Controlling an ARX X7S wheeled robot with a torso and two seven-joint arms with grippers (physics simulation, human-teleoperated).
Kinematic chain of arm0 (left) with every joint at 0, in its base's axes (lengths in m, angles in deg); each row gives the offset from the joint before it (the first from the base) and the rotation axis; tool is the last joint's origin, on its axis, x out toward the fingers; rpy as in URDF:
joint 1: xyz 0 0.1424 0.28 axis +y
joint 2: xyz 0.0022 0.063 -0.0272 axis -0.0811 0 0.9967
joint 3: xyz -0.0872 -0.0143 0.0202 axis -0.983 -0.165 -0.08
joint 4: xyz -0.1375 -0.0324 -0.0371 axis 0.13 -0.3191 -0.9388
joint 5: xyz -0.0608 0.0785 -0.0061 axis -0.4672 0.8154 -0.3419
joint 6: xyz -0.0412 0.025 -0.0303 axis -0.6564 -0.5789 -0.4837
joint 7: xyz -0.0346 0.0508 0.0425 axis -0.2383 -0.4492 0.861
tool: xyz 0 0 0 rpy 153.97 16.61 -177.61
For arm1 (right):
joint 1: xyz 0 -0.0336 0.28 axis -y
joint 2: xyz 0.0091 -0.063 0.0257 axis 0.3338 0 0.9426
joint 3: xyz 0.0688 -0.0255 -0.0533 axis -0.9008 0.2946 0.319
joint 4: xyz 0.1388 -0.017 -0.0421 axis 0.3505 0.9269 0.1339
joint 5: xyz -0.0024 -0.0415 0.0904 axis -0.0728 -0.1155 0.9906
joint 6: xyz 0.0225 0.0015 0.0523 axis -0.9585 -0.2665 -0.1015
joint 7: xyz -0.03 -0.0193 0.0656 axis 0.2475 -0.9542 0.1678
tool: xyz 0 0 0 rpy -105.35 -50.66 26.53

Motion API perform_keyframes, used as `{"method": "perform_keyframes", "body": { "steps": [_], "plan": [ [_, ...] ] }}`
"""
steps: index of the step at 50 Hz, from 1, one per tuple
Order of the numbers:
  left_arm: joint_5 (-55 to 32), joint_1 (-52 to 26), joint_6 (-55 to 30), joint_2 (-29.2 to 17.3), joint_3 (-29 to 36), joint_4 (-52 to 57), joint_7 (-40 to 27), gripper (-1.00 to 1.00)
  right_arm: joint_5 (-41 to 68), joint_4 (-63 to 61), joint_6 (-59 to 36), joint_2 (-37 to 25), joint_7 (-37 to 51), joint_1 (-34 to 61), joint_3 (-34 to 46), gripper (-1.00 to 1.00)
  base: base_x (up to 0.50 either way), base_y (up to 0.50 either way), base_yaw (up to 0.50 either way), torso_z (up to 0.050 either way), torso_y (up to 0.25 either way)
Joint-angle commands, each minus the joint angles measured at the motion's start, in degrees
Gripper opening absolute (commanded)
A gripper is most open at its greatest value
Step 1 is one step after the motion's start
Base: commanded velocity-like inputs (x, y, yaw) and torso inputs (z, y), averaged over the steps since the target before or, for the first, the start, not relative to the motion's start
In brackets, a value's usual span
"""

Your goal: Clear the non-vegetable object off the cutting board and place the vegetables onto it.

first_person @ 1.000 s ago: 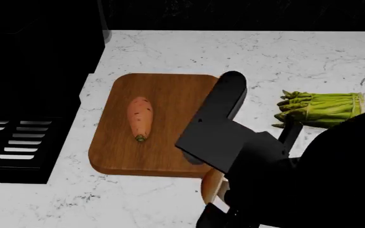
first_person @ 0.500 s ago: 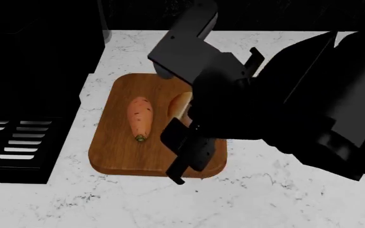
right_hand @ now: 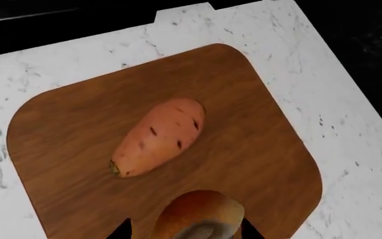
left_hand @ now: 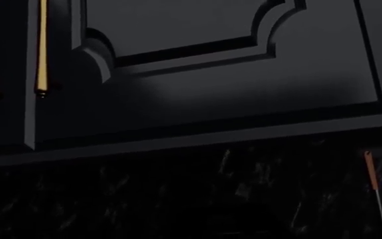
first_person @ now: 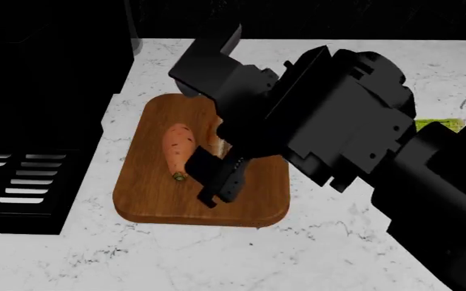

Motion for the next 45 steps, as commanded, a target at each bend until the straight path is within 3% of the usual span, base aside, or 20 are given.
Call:
{"method": "perform_keyframes", "body": {
  "steps": [1, 10, 19, 34, 45],
  "plan": [
    [-0.8, 0.7, 0.0, -0.7, -0.4, 0.6, -0.4, 1.00, -2.9, 4.8, 1.9, 2.8, -2.5, -1.5, 1.2, 1.00, 0.00, 0.00, 0.00, 0.000, 0.000],
    [-2.5, 0.3, -0.8, 0.0, -1.3, 0.4, -1.4, 1.00, -0.6, -3.6, -1.5, -1.4, 1.6, -0.2, 0.1, 1.00, 0.00, 0.00, 0.00, 0.000, 0.000],
    [-3.4, -0.7, -1.1, 0.2, -0.9, 0.4, -2.2, 1.00, 6.8, -21.1, -7.0, -11.2, 12.2, 4.5, -6.0, 1.00, 0.00, 0.00, 0.00, 0.000, 0.000],
    [-5.0, -2.0, -1.4, 0.3, -0.4, 0.0, -3.3, 1.00, 17.0, -36.7, -13.0, -19.9, 23.6, 11.1, -13.3, 1.00, 0.00, 0.00, 0.00, 0.000, 0.000],
    [-4.1, 0.1, 1.8, -0.3, 0.7, -0.2, -1.8, 1.00, 40.0, -54.8, -15.1, -27.6, 46.9, 16.2, -21.6, 1.00, 0.00, 0.00, 0.00, 0.000, 0.000]
  ]
}}
